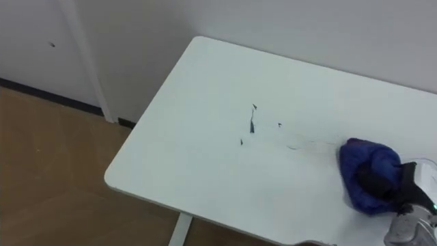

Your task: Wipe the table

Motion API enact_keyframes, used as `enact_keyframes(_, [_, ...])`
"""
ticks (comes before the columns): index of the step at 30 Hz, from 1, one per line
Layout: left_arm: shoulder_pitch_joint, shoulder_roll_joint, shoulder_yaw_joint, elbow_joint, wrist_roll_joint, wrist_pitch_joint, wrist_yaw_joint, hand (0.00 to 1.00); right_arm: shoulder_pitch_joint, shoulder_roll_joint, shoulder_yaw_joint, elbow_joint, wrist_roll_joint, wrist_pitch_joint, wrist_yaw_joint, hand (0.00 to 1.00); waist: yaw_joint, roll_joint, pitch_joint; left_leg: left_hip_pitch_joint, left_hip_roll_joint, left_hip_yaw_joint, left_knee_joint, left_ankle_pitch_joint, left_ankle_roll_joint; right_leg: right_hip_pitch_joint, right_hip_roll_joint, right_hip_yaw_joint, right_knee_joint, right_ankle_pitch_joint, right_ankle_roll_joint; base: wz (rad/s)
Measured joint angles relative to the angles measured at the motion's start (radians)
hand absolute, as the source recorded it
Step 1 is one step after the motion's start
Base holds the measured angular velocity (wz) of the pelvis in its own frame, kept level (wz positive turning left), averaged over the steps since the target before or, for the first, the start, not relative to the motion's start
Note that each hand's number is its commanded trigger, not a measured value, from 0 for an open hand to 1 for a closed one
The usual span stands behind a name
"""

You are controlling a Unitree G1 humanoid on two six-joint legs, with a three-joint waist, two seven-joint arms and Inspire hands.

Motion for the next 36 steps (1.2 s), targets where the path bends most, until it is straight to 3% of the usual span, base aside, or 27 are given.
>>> enact_keyframes(5, [0.003,-0.001,-0.004,0.017,0.017,0.001,-0.001,0.0,-0.004,0.002,0.025,-0.065,-0.05,0.05,0.014,1.0,0.015,0.016,-0.0012,0.014,0.005,0.012,-0.012,-0.004,0.006,0.003,0.003,0.021,-0.001,-0.002,0.003,-0.15])
enact_keyframes(9, [-0.004,-0.003,-0.035,0.049,0.017,0.003,-0.001,0.0,-0.022,0.016,0.161,-0.219,-0.146,0.146,0.036,1.0,0.059,0.032,0.0004,0.018,0.018,0.068,-0.019,-0.002,-0.001,-0.009,0.011,0.054,0.002,-0.003,0.005,-0.44])
enact_keyframes(12, [-0.003,-0.003,-0.064,0.059,0.016,0.01,-0.002,0.0,-0.071,0.075,0.308,-0.351,-0.217,0.186,0.096,1.0,0.076,0.035,0.0024,0.016,0.033,0.089,-0.018,0.002,-0.016,-0.026,0.025,0.051,0.012,0.001,-0.003,-0.26])
enact_keyframes(13, [-0.009,-0.003,-0.081,0.055,0.015,0.011,-0.007,0.0,-0.103,0.107,0.36,-0.385,-0.263,0.184,0.125,1.0,0.088,0.036,0.0049,0.012,0.038,0.089,-0.017,0.004,-0.021,-0.034,0.029,0.046,0.018,0.002,-0.005,0.0])
enact_keyframes(14, [-0.012,-0.004,-0.088,0.052,0.012,0.011,-0.01,0.0,-0.122,0.119,0.381,-0.391,-0.278,0.18,0.137,1.0,0.091,0.035,0.0076,0.009,0.039,0.088,-0.017,0.006,-0.023,-0.036,0.03,0.045,0.017,0.002,-0.007,0.05])
enact_keyframes(17, [-0.011,-0.013,-0.107,0.017,0.01,0.011,-0.025,0.0,-0.197,0.138,0.438,-0.402,-0.308,0.154,0.184,1.0,0.141,0.038,0.0109,-0.016,0.036,0.072,-0.017,0.011,-0.026,-0.054,0.029,0.035,0.016,0.002,-0.013,0.2])
enact_keyframes(19, [-0.002,-0.014,-0.104,0.017,0.007,0.018,-0.028,0.0,-0.251,0.141,0.433,-0.349,-0.286,0.152,0.188,1.0,0.15,0.029,0.0104,-0.029,0.034,0.044,-0.015,0.023,-0.023,-0.062,0.021,0.001,0.015,0.002,-0.013,0.5])
enact_keyframes(21, [0.018,-0.012,-0.104,0.017,0.007,0.025,-0.031,0.0,-0.275,0.134,0.433,-0.295,-0.24,0.153,0.188,1.0,0.151,0.027,0.0096,-0.033,0.029,0.027,-0.016,0.026,-0.022,-0.061,0.018,-0.005,0.015,0.002,-0.013,0.4])
enact_keyframes(23, [0.04,-0.012,-0.103,0.017,0.007,0.039,-0.033,0.0,-0.272,0.12,0.422,-0.252,-0.175,0.129,0.185,1.0,0.142,0.024,0.0113,-0.035,0.023,0.007,-0.015,0.026,-0.021,-0.055,0.015,-0.016,0.014,0.001,-0.012,0.31])
enact_keyframes(26, [0.046,-0.008,-0.068,0.017,0.009,0.038,-0.045,0.0,-0.226,0.115,0.332,-0.206,-0.094,0.081,0.174,1.0,0.12,0.017,0.0103,-0.033,0.016,0.004,-0.014,0.026,-0.021,-0.036,0.008,-0.033,0.01,0.0,-0.009,0.33])
enact_keyframes(29, [0.048,0.0,-0.051,0.017,0.011,0.03,-0.044,0.0,-0.172,0.114,0.225,-0.134,-0.04,0.031,0.155,1.0,0.086,0.023,0.013,-0.016,0.008,0.01,-0.014,0.026,-0.02,-0.011,0.0,-0.031,0.011,-0.003,-0.006,0.22])
enact_keyframes(32, [0.046,0.003,-0.007,0.016,0.015,0.021,-0.042,0.0,-0.102,0.085,0.136,-0.113,-0.026,0.008,0.12,1.0,0.044,0.022,0.0062,-0.011,0.004,0.019,-0.014,0.022,-0.013,-0.005,-0.005,-0.028,0.014,-0.004,-0.003,0.05])
enact_keyframes(34, [0.043,0.007,0.034,0.019,0.018,0.021,-0.037,0.0,-0.056,0.046,0.047,-0.063,-0.018,0.002,0.111,1.0,0.014,0.026,-0.0056,-0.012,0.004,0.026,-0.005,0.014,0.0,-0.002,-0.005,-0.029,0.014,-0.004,-0.001,-0.05])
enact_keyframes(36, [0.044,0.012,0.057,0.019,0.023,0.022,-0.034,0.0,-0.012,0.018,-0.016,-0.03,-0.019,0.0,0.098,1.0,-0.006,0.028,-0.0119,-0.003,0.004,0.031,-0.002,0.01,0.005,0.01,-0.005,-0.028,0.014,-0.004,-0.001,-0.04])
